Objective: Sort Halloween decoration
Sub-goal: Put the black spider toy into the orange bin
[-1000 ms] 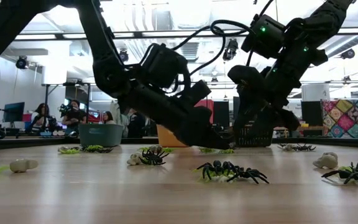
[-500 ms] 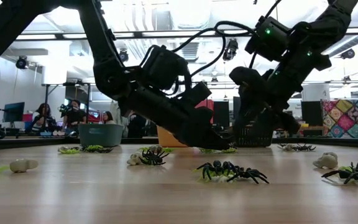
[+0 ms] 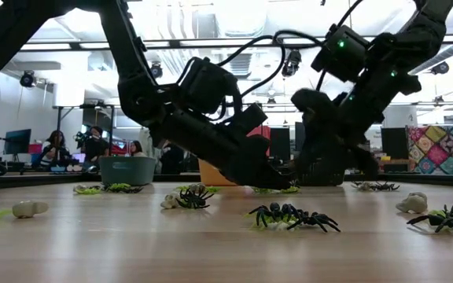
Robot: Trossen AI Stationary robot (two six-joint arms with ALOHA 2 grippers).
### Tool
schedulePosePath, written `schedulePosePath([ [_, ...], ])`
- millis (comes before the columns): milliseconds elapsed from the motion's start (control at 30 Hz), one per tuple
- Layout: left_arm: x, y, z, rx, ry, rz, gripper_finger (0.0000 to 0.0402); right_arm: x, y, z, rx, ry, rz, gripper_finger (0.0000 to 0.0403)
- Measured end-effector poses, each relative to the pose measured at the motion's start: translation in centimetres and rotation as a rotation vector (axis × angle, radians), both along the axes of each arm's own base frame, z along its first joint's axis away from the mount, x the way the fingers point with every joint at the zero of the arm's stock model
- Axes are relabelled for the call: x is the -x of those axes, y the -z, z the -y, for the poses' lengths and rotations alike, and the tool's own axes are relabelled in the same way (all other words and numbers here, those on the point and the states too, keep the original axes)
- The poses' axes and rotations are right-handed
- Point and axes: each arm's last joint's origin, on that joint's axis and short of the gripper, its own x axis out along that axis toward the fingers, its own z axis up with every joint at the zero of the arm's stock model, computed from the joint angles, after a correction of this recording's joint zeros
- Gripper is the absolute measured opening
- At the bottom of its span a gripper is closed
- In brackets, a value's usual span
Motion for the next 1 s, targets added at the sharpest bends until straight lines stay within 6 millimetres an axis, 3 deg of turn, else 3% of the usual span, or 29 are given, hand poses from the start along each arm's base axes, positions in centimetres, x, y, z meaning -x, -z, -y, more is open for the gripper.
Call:
schedulePosePath([
  [200,0.0,0.0,0.0,0.000,0.000,0.003,0.0000,-0.9,1.4,-0.1,-0.007,-0.031,-0.017,0.0155],
  [367,0.0,0.0,0.0,0.000,0.000,0.002,0.0000,-0.8,1.2,-0.1,-0.006,-0.039,-0.012,0.0145],
  [900,0.0,0.0,0.0,0.001,0.001,0.003,0.0000,-0.7,0.6,-0.1,0.006,-0.060,0.006,0.0017],
  [1000,0.0,0.0,0.0,0.001,0.002,0.003,0.0000,-0.7,0.6,-0.1,0.008,-0.059,0.006,0.0010],
])
